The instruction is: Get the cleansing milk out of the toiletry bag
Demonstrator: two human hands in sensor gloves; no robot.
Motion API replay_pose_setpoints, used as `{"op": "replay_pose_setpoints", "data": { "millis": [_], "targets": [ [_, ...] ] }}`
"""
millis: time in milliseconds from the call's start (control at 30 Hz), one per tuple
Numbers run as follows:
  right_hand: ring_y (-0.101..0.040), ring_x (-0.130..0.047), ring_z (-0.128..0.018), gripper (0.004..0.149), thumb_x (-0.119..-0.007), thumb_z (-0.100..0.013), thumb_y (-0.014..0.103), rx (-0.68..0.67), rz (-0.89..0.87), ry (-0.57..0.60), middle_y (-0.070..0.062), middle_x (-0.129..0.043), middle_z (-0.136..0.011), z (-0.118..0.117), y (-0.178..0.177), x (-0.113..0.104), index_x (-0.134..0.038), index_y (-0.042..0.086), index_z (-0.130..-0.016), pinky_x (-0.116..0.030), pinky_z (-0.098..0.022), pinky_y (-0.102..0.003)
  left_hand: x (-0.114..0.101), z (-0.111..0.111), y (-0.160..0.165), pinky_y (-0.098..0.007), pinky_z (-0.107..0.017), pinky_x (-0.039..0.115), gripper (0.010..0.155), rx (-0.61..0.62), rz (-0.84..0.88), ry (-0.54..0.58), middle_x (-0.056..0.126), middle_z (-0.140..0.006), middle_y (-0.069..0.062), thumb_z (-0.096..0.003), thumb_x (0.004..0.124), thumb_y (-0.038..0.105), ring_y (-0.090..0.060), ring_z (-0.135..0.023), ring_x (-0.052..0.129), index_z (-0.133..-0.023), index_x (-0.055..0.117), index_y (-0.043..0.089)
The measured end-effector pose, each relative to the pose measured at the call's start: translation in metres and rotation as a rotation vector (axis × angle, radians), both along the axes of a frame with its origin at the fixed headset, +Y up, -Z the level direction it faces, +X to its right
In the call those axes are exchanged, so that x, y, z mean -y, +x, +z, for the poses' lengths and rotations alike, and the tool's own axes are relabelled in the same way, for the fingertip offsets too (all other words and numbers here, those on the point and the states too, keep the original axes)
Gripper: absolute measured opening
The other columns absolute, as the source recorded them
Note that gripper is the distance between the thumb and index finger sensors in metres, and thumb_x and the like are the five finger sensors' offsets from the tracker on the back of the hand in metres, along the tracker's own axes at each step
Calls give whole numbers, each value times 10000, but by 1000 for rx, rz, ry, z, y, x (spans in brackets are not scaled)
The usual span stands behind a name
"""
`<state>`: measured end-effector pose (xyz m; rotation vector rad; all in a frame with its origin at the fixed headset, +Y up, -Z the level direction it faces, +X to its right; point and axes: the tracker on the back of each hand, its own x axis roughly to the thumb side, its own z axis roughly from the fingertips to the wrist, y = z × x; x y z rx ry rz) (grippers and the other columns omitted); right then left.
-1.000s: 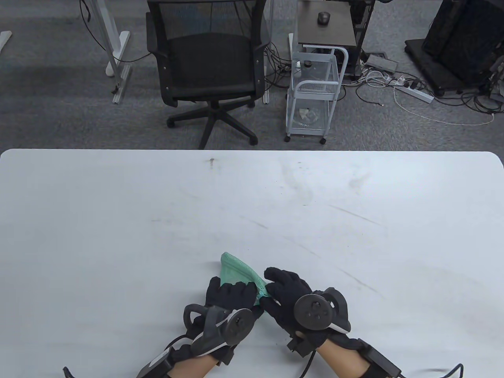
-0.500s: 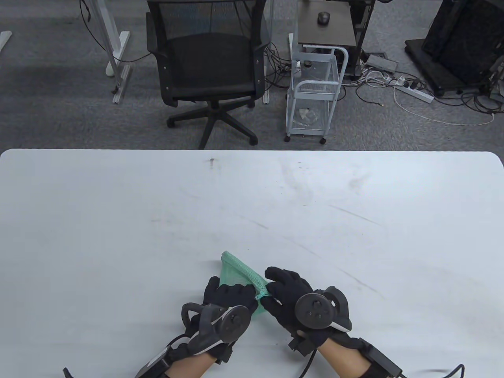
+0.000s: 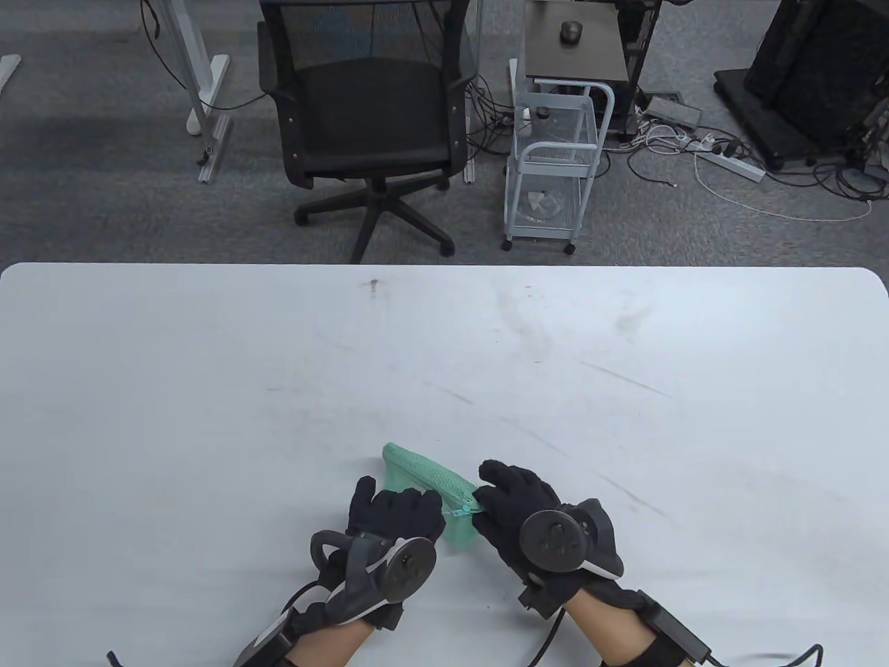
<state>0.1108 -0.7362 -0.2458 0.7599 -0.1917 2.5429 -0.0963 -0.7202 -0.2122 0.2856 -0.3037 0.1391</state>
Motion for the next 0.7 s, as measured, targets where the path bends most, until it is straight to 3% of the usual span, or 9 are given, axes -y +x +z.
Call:
{"op": "replay_pose_setpoints", "data": {
  "millis": [700],
  "targets": [
    [-648,-773,-850,396,-914,-506,258,36,74,54,-293,-746,-1071,-10,14,-1,-913,52,-844,-648,-598,-730,6,-13,-15,-634,-692,683,397,-69,-13,-21,1071,-820,-53,-462,942,419,-362,-678,1083,-825,971,261]
  ]
}}
